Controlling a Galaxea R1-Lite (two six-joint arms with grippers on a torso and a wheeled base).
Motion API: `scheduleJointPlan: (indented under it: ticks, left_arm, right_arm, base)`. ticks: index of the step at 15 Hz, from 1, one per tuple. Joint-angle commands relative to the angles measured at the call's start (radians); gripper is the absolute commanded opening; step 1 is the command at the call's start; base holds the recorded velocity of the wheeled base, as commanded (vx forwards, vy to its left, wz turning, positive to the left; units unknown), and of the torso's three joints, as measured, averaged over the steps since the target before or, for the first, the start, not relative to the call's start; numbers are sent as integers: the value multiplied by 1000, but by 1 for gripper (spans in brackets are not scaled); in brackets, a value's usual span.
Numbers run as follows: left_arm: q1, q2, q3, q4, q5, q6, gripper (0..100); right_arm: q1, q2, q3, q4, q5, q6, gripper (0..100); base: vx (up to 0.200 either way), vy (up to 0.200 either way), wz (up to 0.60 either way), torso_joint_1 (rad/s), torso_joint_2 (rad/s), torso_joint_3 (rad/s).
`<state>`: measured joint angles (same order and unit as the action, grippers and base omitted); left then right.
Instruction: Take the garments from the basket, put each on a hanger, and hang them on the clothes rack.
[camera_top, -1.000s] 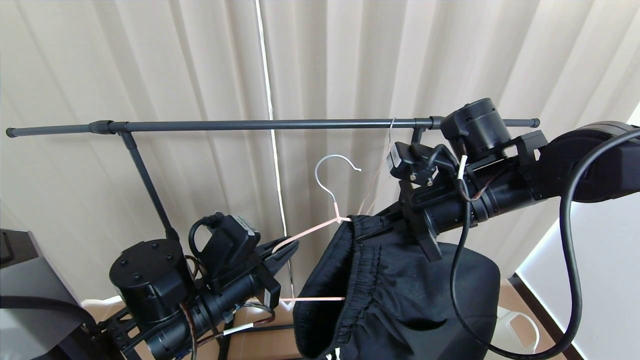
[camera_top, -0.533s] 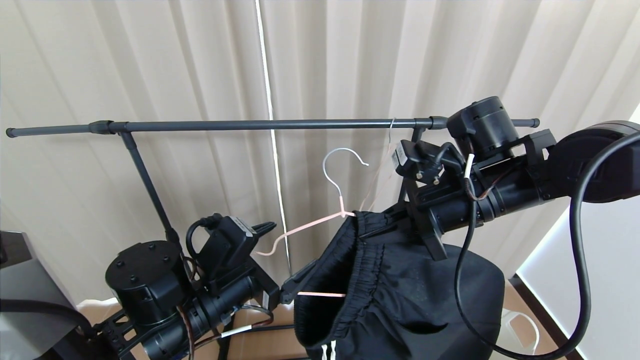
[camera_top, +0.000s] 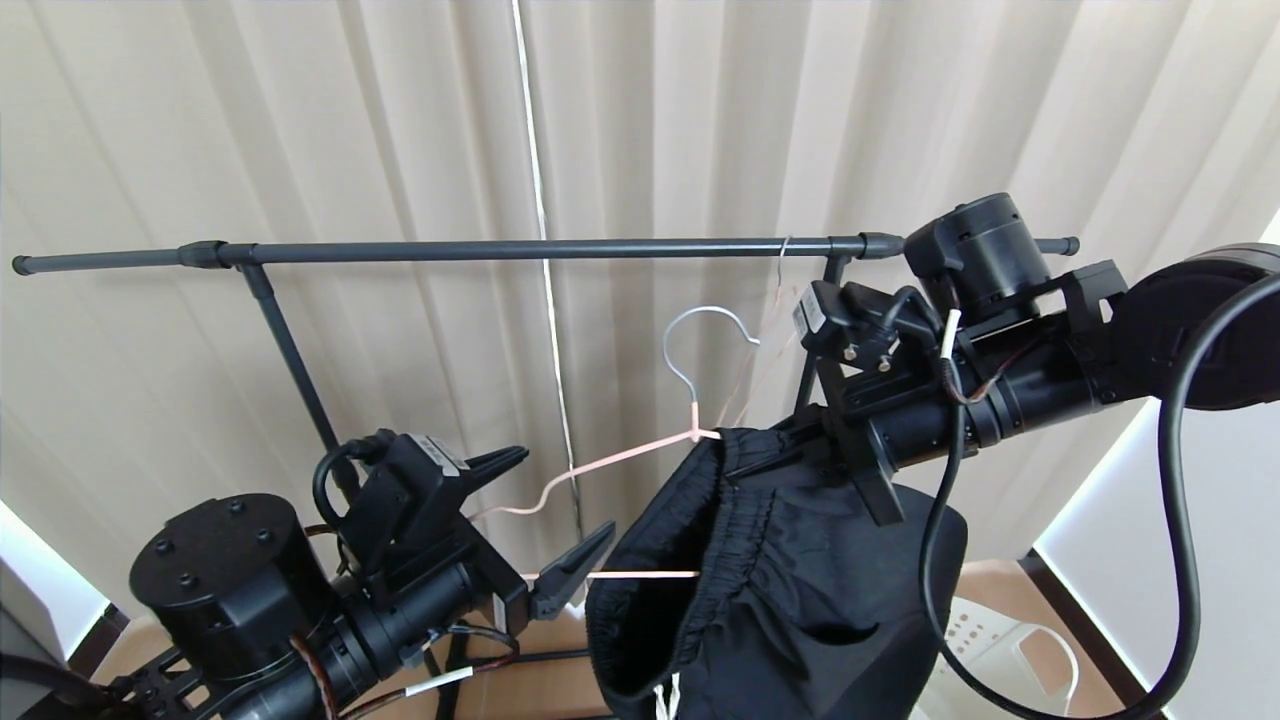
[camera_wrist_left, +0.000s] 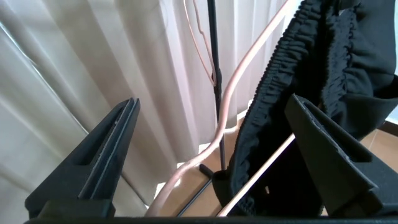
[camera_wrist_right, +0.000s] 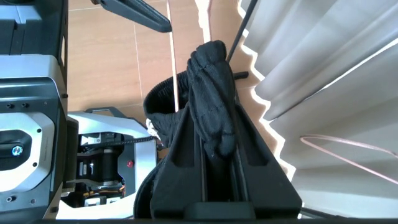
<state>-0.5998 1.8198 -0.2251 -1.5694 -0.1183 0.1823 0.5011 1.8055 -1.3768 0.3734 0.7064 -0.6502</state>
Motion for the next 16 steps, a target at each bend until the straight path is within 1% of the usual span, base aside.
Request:
scheduleJointPlan:
  ticks: [1,6,8,12,13,15,16]
  left_arm:
    - [0,-8,1,-1,0,-3,100]
    - [29,-16,36,-1,-3,-32,100]
    - [34,-45,50,-1,-4,-96,100]
    - [57,-85,90,-1,-7,-119,100]
    - [69,-108,115,-1,-9,-124,100]
    - [84,-131,119,-1,-11,-153,100]
    - [98,-154,125,-1,-11,-182,100]
  right_arm:
    - [-1,-11,10,-1,1,0,0]
    - [-22,-28,25,-2,2,0,0]
    - [-38,-26,24,-4,2,0,0]
    - [-56,-31,32,-2,2,0,0]
    - [-61,-49,42,-5,4,0,0]
    - [-75,-64,42,-4,12,0,0]
    - [-91,-86,44,-4,10,1,0]
  base:
    - [0,0,0,0,0,0]
    - [0,0,0,0,0,0]
    - [0,0,0,0,0,0]
    - [0,0,0,0,0,0]
    - [0,0,0,0,0,0]
    - [0,0,0,0,0,0]
    - [0,0,0,0,0,0]
